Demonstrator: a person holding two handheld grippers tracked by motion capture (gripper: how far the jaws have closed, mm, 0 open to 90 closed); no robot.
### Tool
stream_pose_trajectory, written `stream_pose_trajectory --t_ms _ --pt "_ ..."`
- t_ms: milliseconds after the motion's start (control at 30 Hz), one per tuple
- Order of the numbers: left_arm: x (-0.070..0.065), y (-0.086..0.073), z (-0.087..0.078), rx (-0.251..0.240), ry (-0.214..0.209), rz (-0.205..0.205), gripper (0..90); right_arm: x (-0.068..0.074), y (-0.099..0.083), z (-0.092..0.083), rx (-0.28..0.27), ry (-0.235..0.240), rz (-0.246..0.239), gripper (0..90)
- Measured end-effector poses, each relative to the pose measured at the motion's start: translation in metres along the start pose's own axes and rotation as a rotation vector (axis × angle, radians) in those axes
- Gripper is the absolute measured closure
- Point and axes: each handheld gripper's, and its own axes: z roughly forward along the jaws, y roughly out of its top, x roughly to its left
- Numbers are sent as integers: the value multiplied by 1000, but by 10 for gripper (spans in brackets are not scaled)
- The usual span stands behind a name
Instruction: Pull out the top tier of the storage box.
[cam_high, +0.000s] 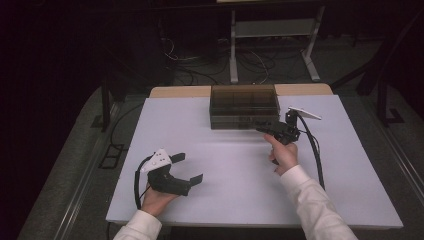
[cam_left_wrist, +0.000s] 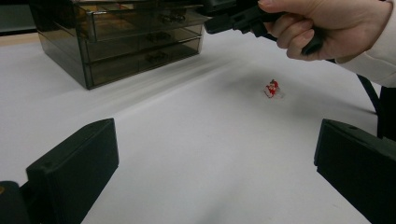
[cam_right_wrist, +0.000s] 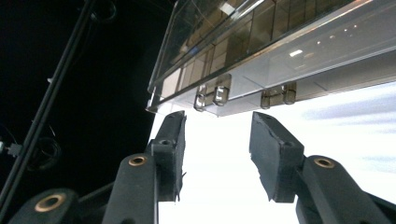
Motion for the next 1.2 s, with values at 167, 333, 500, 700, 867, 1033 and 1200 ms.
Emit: stream_pose_trajectory --t_ms 167,333,500,700,867,1033,1200 --pt "0 0 0 1 2 1 0 1 4 -3 32 -35 -71 508" --pt "0 0 0 2 2 1 0 9 10 -6 52 -56 -137 481" --pt "0 0 0 1 2 0 0 13 15 -7 64 -72 -167 472" --pt "0 0 0 1 1 0 0 21 25 -7 97 -84 -231 427" --pt "0 0 0 0 3 -1 0 31 34 -8 122 -110 -295 382" --pt "1 0 0 2 3 -1 0 39 42 -10 139 -113 -338 347" --pt "1 0 0 1 3 -2 0 46 50 -10 163 -116 -387 303"
